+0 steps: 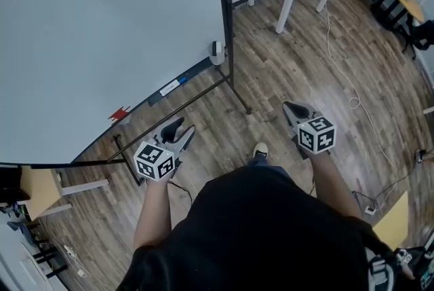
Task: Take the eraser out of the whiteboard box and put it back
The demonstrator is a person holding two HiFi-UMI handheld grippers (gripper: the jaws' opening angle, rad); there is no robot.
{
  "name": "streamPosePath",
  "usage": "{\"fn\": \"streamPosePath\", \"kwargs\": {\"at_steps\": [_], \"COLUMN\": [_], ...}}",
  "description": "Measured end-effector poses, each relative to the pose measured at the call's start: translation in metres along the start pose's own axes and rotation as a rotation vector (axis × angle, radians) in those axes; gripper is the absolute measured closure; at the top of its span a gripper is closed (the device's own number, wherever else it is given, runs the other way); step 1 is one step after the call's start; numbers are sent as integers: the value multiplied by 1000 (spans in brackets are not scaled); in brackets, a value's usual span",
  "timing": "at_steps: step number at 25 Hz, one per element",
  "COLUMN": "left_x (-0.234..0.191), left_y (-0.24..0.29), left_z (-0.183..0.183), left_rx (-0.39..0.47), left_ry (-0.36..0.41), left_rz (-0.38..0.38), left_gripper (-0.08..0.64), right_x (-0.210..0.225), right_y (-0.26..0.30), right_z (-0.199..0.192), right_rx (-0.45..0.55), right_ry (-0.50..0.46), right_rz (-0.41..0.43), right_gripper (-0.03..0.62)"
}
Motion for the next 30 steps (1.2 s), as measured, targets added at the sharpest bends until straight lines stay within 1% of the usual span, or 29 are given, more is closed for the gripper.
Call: {"fn": "streamPosePath", "kwargs": {"at_steps": [8, 12, 22, 30], "left_x": [-7, -6, 4, 17], "left_y": [39, 61, 112, 126], "left_z": [12, 19, 35, 36], "left_rx": [-22, -37, -39, -41], "left_ry": [-24, -27, -46, -70], "left_rz": [28, 32, 66, 117], "left_gripper": [379, 379, 379, 379], "right_x": [34, 55, 106, 121], "right_y": [25, 32, 50, 63], "right_z": [7, 10, 16, 23], "right_rx": [-34, -45, -72, -86], "right_ry": [-10, -12, -38, -78], "right_rz": [43, 59, 111, 176], "right_gripper": [597, 597, 597, 597]}}
Point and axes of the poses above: the fingertips, and each gripper's own axes: y forward along the fingers, x to its right, z out of its top, the point moved 5 cm from there along -y, backward along the fingers, and after that the axes turned 10 degrees about -z, right-handed, at the moved point
